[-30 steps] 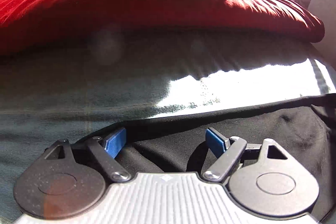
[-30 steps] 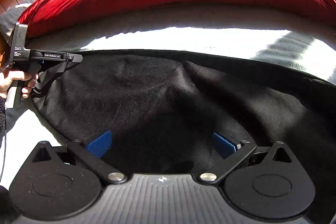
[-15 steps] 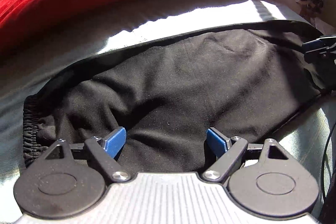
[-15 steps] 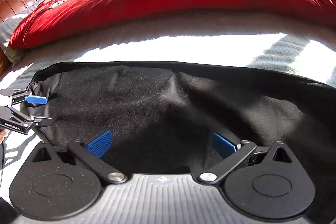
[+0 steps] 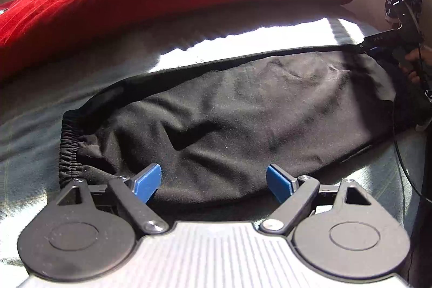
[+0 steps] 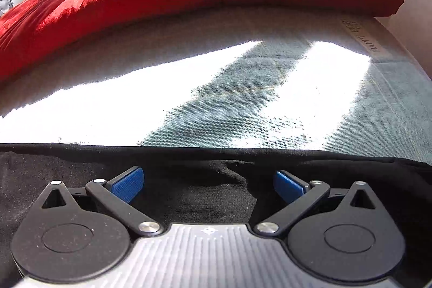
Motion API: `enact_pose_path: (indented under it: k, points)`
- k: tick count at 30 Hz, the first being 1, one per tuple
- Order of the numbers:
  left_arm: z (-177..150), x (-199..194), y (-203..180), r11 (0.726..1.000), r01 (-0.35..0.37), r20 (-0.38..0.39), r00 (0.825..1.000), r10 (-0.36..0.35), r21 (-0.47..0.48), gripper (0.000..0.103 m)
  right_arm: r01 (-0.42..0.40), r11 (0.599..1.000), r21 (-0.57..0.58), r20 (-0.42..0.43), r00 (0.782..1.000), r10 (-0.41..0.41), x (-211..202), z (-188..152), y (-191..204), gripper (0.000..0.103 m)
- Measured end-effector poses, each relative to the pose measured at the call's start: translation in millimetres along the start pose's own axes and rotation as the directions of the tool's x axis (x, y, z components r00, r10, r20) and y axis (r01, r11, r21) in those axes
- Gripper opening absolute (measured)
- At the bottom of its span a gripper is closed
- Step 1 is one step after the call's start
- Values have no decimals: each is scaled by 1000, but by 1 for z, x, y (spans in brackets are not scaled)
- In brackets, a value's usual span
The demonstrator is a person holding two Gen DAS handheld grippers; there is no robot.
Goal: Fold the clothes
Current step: 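Press both open tools along the black hoodie to smooth it flat, then move both tools over to the black sweatpants with white drawstrings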
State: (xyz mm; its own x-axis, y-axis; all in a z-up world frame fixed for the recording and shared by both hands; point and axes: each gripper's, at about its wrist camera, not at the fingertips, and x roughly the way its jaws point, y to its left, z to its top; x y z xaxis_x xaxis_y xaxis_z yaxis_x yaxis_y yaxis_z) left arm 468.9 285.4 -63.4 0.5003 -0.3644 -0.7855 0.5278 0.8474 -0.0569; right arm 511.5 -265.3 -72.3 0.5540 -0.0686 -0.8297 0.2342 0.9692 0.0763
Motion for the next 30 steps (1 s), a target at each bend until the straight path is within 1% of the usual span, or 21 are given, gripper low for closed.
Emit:
enact_pose_path:
  k: [1, 3, 8, 10, 13, 15, 18, 19, 20, 21, 22, 24, 25, 27, 30]
  points:
    - [0, -3, -1, 1000, 1, 8, 1000, -1, 5, 85, -14, 1000, 3, -13, 1000, 14, -8, 2, 1, 103]
    - [-1, -10, -6, 1000, 4, 22, 1000, -5, 19, 85, -56, 998, -24, -7, 998, 56, -33, -4, 5, 103]
    - [-3, -16, -15, 999, -2, 24, 1000, 1, 43, 85, -173, 985, -5, -67, 983, 172, -94, -44, 5, 103]
    - [-2, -17, -19, 999, -1, 24, 1000, 0, 53, 85, -184, 983, 28, -98, 978, 185, -108, -65, 1, 103]
    - [0, -19, -25, 998, 8, 25, 1000, -10, 64, 85, -189, 977, 95, -139, 970, 201, -114, -102, -1, 103]
    - [3, -20, -29, 997, 13, 27, 1000, -15, 72, 85, -215, 969, 122, -161, 959, 233, -109, -128, 8, 103]
    - [10, -22, -35, 997, 18, 27, 999, -20, 74, 85, -258, 966, 33, -96, 961, 260, -118, -147, 40, 103]
    - [13, -25, -39, 997, 23, 30, 999, -25, 80, 86, -303, 953, 27, -83, 949, 304, -123, -150, 48, 103]
    - [15, -27, -42, 996, 27, 33, 999, -30, 87, 85, -381, 924, 22, -69, 922, 382, -132, -151, 58, 103]
    - [18, -29, -46, 995, 33, 37, 999, -36, 93, 85, -423, 906, 1, -66, 904, 422, -140, -151, 66, 103]
    - [20, -33, -50, 994, 47, 44, 998, -52, 95, 85, -433, 901, -33, -67, 900, 430, -148, -152, 74, 103]
    - [24, -39, -60, 992, 77, 58, 995, -83, 100, 85, -401, 911, -97, -64, 916, 397, -163, -156, 80, 103]
    - [25, -42, -65, 991, 93, 65, 993, -99, 98, 86, -388, 915, -110, -61, 921, 384, -169, -159, 79, 103]
    - [26, -46, -76, 987, 132, 68, 988, -139, 95, 85, -358, 928, -99, -42, 934, 356, -183, -168, 64, 103]
    - [27, -47, -100, 972, 213, 51, 975, -218, 98, 85, -293, 956, -22, -10, 956, 293, -205, -187, 26, 103]
